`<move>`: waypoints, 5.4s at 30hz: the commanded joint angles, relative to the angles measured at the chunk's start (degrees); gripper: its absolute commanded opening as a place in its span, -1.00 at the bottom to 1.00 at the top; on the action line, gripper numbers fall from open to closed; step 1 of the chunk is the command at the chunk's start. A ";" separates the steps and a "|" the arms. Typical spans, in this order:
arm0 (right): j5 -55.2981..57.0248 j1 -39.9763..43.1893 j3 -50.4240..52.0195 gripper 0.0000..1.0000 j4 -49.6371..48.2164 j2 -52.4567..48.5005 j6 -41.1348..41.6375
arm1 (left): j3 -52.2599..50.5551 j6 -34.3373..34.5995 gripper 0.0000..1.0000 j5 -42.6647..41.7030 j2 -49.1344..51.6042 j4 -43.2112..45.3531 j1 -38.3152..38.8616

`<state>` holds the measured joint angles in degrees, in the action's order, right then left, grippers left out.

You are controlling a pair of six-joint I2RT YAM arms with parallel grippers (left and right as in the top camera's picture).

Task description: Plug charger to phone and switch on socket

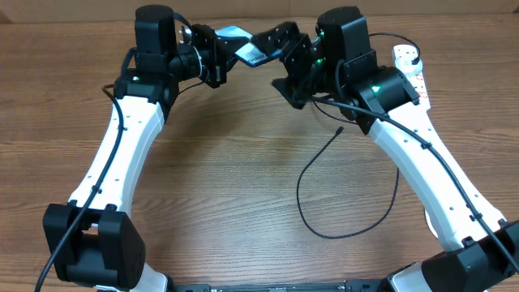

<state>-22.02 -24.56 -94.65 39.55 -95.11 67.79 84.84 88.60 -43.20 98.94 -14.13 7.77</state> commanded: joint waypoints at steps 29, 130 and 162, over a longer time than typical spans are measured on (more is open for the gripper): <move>28.98 9.70 22.47 0.15 16.41 0.68 -24.85 | 0.68 -65.42 -0.91 17.66 8.15 -28.92 10.99; 23.76 11.80 31.67 -0.93 -12.09 -14.23 -19.85 | 0.70 -61.33 -0.92 13.53 10.14 -27.19 11.02; -35.65 13.64 30.88 -0.93 -0.70 4.33 -55.34 | 0.81 -39.58 -0.92 -37.09 10.14 5.60 -2.89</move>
<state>-42.26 -10.92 -63.37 37.76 -91.55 22.24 84.73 40.60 -71.24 108.99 -9.96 7.11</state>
